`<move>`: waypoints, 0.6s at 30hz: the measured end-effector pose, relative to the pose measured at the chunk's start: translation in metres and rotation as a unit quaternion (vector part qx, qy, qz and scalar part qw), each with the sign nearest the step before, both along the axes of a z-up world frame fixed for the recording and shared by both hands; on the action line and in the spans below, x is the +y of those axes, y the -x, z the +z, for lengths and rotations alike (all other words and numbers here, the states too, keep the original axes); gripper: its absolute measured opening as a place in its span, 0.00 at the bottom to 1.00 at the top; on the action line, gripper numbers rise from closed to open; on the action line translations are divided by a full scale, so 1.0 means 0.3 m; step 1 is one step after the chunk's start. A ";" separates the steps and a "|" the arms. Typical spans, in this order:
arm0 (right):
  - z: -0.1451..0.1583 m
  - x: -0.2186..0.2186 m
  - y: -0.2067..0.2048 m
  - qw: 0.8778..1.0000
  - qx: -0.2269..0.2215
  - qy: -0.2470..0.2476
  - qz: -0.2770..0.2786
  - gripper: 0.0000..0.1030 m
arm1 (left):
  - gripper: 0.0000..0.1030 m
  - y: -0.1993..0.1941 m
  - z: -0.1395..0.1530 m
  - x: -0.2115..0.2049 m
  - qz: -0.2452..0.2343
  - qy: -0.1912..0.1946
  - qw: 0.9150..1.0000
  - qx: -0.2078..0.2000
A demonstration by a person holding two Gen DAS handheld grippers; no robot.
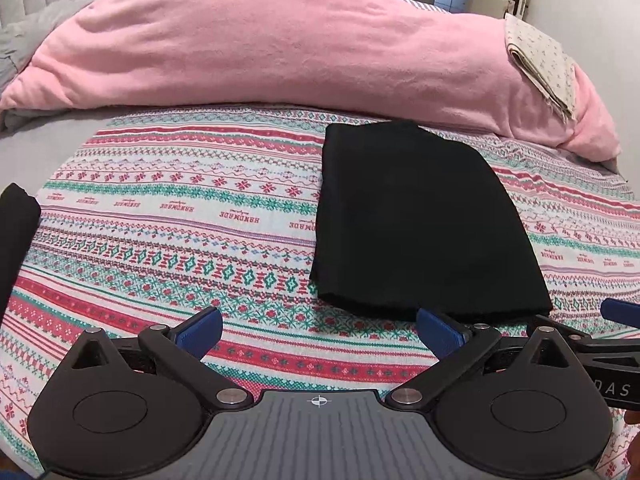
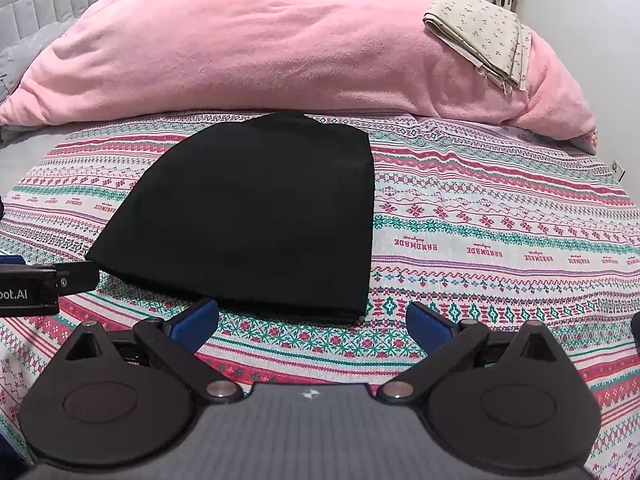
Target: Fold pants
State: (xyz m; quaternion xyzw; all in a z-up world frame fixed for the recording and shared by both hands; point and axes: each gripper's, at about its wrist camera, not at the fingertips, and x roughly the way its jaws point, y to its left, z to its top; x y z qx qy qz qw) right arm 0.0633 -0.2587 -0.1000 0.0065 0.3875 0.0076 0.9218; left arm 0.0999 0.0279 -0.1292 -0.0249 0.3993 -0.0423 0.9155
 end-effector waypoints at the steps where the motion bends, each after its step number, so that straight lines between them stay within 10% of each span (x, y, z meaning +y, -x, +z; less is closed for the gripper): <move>1: -0.001 0.000 -0.001 1.000 0.001 0.000 0.000 0.66 | 1.00 0.001 -0.001 -0.004 -0.001 -0.004 1.000 -0.001; 18: -0.006 0.015 -0.004 1.000 0.006 0.005 0.004 0.66 | 1.00 0.005 -0.004 -0.009 -0.006 -0.032 0.999 -0.003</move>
